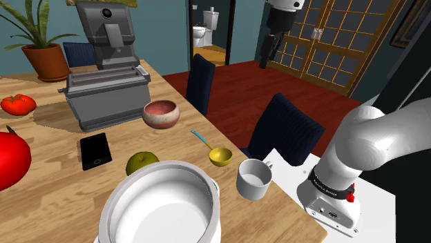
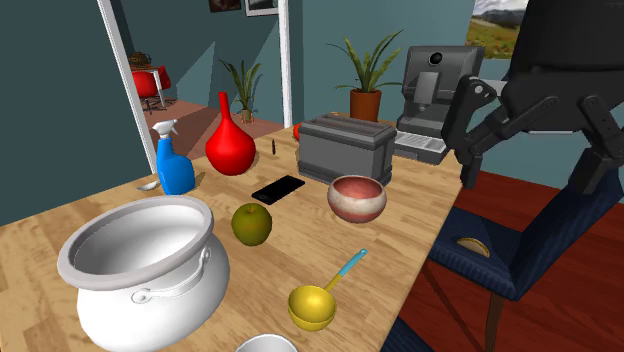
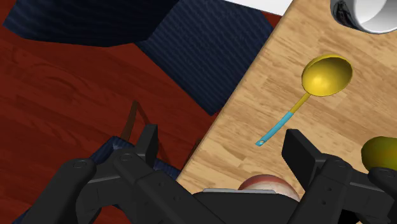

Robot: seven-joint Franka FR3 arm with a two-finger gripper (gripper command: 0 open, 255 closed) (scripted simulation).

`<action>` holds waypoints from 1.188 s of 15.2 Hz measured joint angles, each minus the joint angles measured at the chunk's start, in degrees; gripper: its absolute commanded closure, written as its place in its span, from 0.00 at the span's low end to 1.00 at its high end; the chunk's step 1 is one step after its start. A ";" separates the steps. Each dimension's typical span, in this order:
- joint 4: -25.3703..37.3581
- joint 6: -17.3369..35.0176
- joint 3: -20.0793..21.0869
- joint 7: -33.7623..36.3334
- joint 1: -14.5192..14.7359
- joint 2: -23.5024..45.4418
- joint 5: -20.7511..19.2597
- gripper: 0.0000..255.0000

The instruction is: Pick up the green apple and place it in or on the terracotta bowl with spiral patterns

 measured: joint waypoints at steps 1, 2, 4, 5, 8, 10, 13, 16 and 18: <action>0.00 0.00 0.00 0.00 0.00 0.00 0.00 0.00; -0.28 0.42 0.48 0.54 0.20 0.16 0.34 0.00; -0.44 1.78 2.35 2.57 0.93 1.45 1.56 0.00; -1.24 2.95 3.05 3.37 1.23 1.85 2.06 0.00; -2.04 6.12 6.05 6.65 2.37 4.25 3.90 0.00; -1.59 7.65 7.85 8.59 3.01 6.19 4.91 0.00; -1.87 11.15 11.35 12.34 4.20 9.29 6.60 0.00; -0.74 13.64 14.45 15.76 5.08 12.73 7.71 0.00; 0.72 15.68 16.73 18.24 5.45 16.10 8.08 0.00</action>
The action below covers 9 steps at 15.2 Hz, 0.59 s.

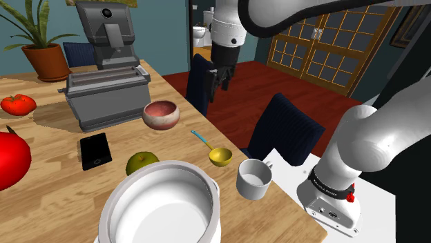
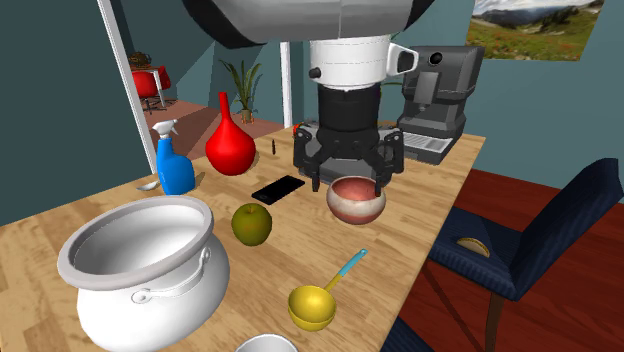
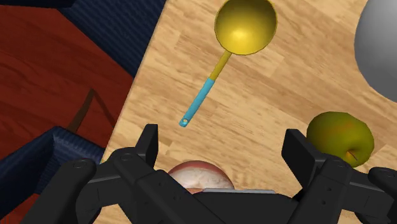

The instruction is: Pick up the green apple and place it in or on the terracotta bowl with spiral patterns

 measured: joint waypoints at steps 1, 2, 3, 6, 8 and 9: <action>0.33 1.15 1.07 1.20 0.21 1.42 0.15 0.00; 1.14 2.14 2.04 2.27 0.27 3.15 0.09 0.00; 2.05 2.93 3.19 3.62 0.44 4.79 0.04 0.00; 4.71 5.04 6.02 7.11 0.73 9.47 -0.57 0.00; 6.50 6.78 8.09 9.86 0.95 13.01 -1.44 0.00; 7.85 7.71 9.31 11.56 1.04 15.34 -2.23 0.00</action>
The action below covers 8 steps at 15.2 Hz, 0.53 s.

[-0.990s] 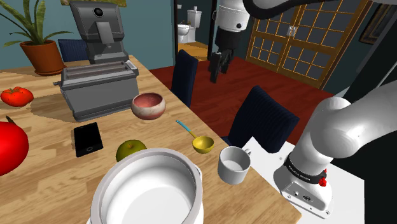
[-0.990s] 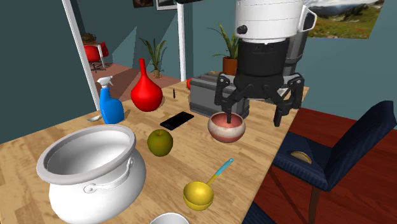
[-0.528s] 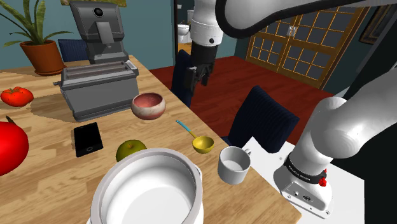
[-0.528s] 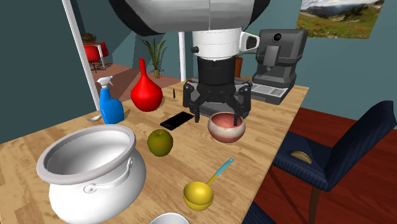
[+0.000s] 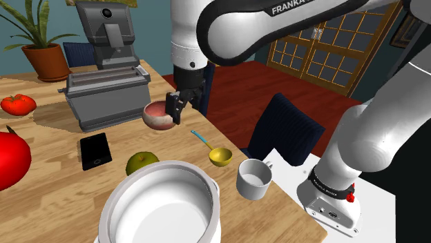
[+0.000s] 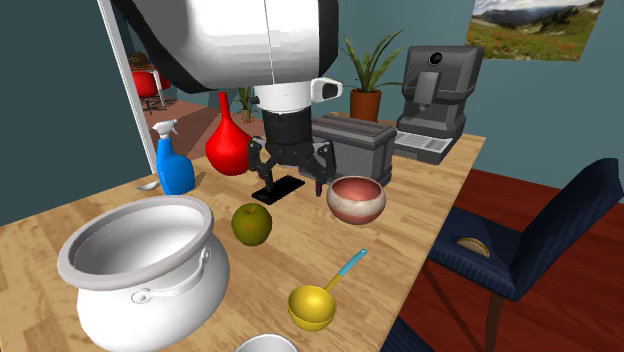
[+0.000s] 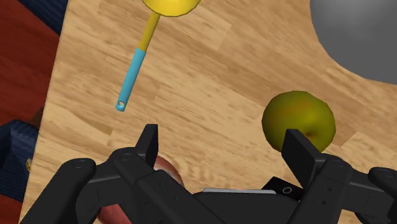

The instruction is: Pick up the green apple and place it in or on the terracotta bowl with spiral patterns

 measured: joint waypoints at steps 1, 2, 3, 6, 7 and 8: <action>1.08 0.68 0.98 1.53 0.15 1.85 -0.71 0.00; 2.11 1.32 1.79 2.84 0.26 3.61 -1.47 0.00; 3.75 1.63 2.64 4.35 0.40 5.71 -2.47 0.00; 8.44 2.54 4.78 8.89 1.21 11.99 -5.92 0.00; 9.94 2.84 5.42 10.61 1.73 14.12 -7.24 0.00; 11.90 3.11 5.76 12.01 2.13 16.74 -8.83 0.00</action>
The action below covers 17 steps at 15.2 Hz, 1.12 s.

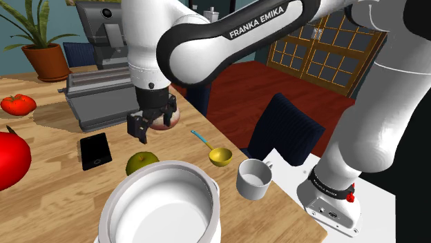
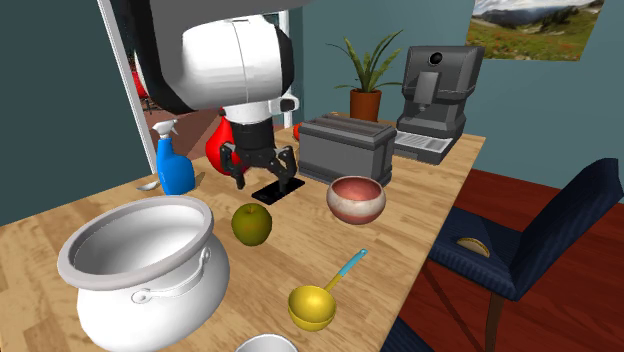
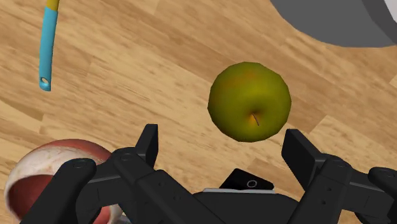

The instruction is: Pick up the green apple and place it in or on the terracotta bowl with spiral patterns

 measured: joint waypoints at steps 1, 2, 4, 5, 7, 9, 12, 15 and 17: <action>1.20 0.28 0.46 1.71 0.74 1.86 -1.23 0.00; 2.70 0.42 0.79 3.25 1.51 3.86 -2.54 0.00; 6.36 0.26 0.98 5.86 3.07 8.13 -5.23 0.00; 6.68 0.61 0.90 6.28 3.31 8.93 -5.76 0.00; 6.60 1.49 0.79 6.96 3.67 9.91 -6.49 0.00; 6.01 2.77 0.58 7.41 3.83 10.76 -7.17 0.00; 5.63 4.37 0.17 7.98 4.09 12.24 -8.24 0.00; 5.46 4.75 0.12 8.18 4.18 12.48 -8.46 0.00; 5.42 4.79 0.12 8.20 4.19 12.49 -8.47 0.00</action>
